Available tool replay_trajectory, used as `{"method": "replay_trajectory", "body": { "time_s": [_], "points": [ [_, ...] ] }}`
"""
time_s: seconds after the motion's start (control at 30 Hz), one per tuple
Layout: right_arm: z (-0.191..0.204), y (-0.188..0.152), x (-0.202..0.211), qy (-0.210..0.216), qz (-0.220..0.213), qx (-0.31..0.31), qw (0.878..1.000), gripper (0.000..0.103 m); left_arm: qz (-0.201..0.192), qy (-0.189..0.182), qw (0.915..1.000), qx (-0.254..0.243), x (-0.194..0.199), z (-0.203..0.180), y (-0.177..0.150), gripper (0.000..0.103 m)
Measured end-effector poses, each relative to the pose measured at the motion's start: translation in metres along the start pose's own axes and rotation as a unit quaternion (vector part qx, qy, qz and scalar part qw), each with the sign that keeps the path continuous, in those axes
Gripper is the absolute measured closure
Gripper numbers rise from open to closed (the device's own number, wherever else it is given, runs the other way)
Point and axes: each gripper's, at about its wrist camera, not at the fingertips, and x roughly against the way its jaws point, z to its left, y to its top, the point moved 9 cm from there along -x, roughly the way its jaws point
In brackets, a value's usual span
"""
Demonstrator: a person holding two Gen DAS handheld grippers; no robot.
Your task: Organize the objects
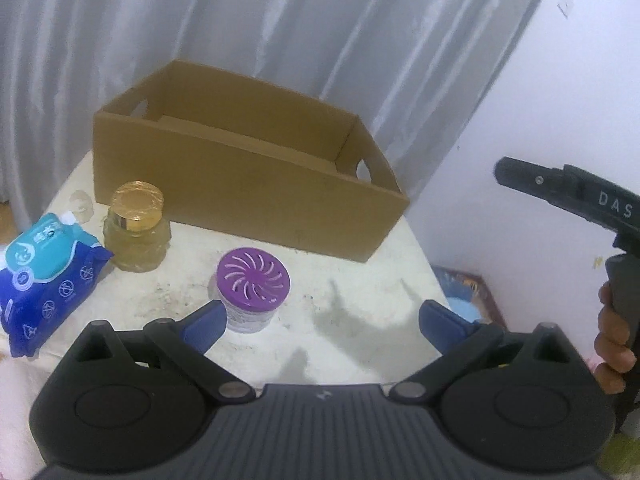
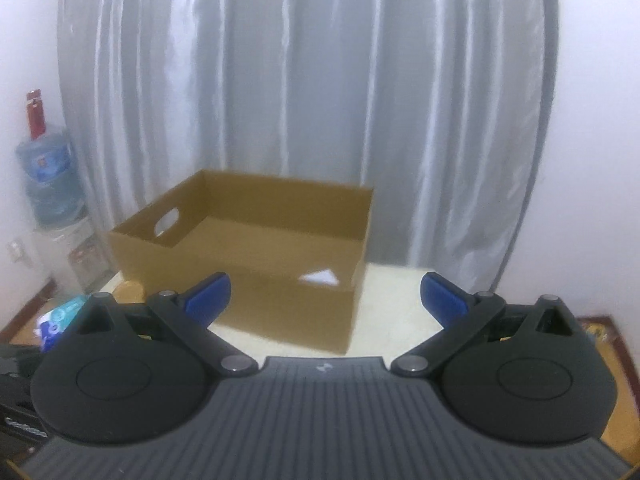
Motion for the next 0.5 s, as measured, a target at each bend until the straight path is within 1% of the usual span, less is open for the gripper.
{"method": "replay_trajectory", "body": {
  "time_s": [0.07, 0.1, 0.23, 0.3, 0.37, 0.47, 0.5],
  "points": [
    [0.000, 0.005, 0.005, -0.016, -0.016, 0.008, 1.000, 0.001, -0.011, -0.003, 0.9999, 0.003, 0.006, 0.003, 0.004, 0.000],
    [0.001, 0.008, 0.006, -0.019, -0.022, 0.012, 1.000, 0.001, -0.015, 0.001, 0.9999, 0.002, 0.010, 0.006, 0.006, 0.000],
    [0.010, 0.015, 0.013, 0.002, -0.034, 0.019, 0.999, 0.001, -0.047, 0.030, 0.9985, 0.005, 0.036, 0.025, 0.024, 0.000],
    [0.015, 0.020, 0.018, 0.025, -0.045, 0.009, 0.999, 0.001, -0.060, 0.048, 0.9969, 0.014, 0.054, 0.041, 0.033, 0.000],
    [0.020, 0.024, 0.021, 0.062, -0.054, -0.011, 0.997, 0.001, -0.071, 0.076, 0.9944, 0.018, 0.072, 0.059, 0.041, 0.000],
    [0.028, 0.029, 0.022, 0.124, -0.062, -0.043, 0.989, 0.001, -0.089, 0.133, 0.9870, 0.015, 0.101, 0.088, 0.051, 0.000],
    [0.030, 0.030, 0.022, 0.138, -0.064, -0.050, 0.987, 0.001, -0.094, 0.157, 0.9831, 0.012, 0.112, 0.098, 0.054, 0.000]
  ]
}}
